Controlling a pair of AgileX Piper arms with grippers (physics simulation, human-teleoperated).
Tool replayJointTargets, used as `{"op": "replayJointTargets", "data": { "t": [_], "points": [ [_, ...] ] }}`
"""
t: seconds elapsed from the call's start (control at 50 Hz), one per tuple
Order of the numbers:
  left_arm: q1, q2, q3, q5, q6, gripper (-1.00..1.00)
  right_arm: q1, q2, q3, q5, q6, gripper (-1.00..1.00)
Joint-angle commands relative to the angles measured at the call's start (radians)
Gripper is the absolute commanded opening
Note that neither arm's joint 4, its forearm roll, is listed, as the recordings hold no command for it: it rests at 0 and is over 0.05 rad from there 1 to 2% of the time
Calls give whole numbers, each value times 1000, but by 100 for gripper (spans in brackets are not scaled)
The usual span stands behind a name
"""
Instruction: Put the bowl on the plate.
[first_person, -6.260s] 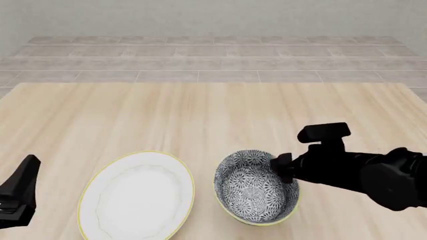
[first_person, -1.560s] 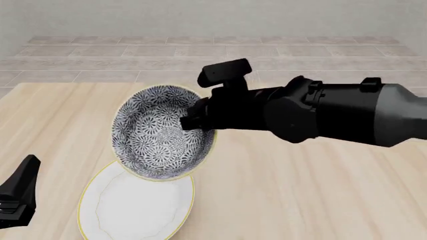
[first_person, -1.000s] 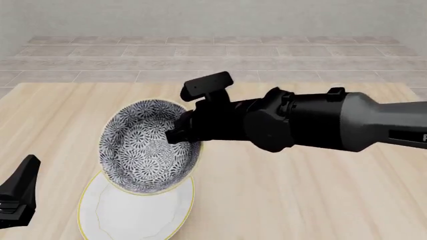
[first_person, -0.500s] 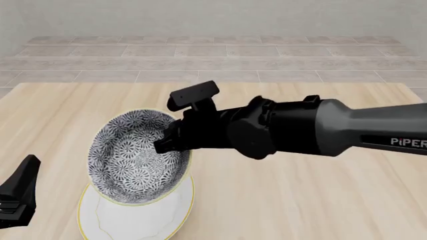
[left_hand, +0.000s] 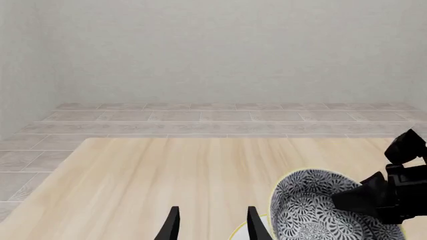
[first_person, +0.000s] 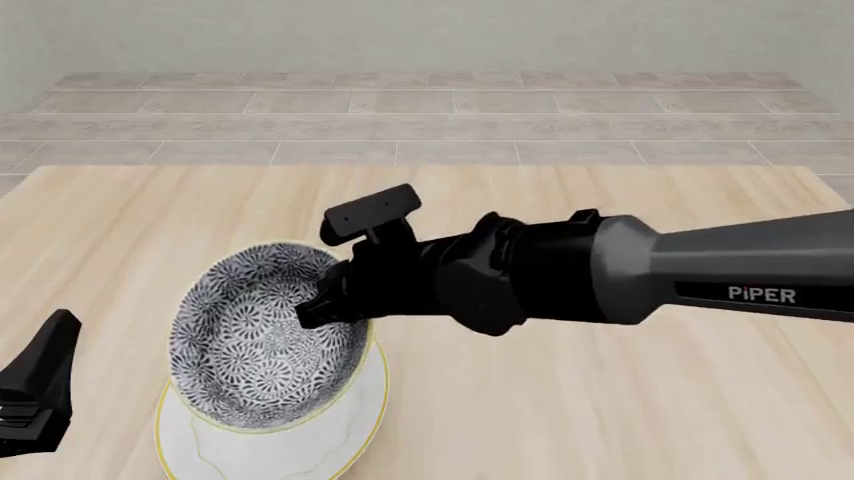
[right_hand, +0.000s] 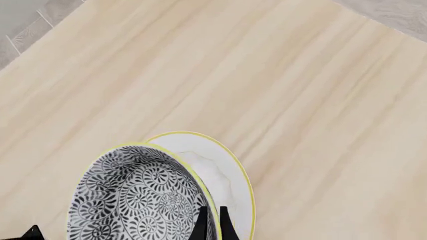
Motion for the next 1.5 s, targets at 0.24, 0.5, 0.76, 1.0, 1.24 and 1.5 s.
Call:
{"op": "replayJointTargets", "data": {
  "t": [0.24, 0.5, 0.76, 1.0, 1.24, 1.5],
  "points": [
    [0, 0, 0, 0, 0, 100, 10, 46, -15, -11, 13, -100],
    [0, 0, 0, 0, 0, 100, 5, 69, -23, -16, 14, -100],
    [0, 0, 0, 0, 0, 100, 11, 82, -17, -24, 25, -100],
    [0, 0, 0, 0, 0, 100, 22, 86, -5, -34, 34, -100],
    [0, 0, 0, 0, 0, 100, 29, 89, 8, -43, 41, -100],
    [0, 0, 0, 0, 0, 100, 29, 90, 18, -50, 43, -100]
  ]
}}
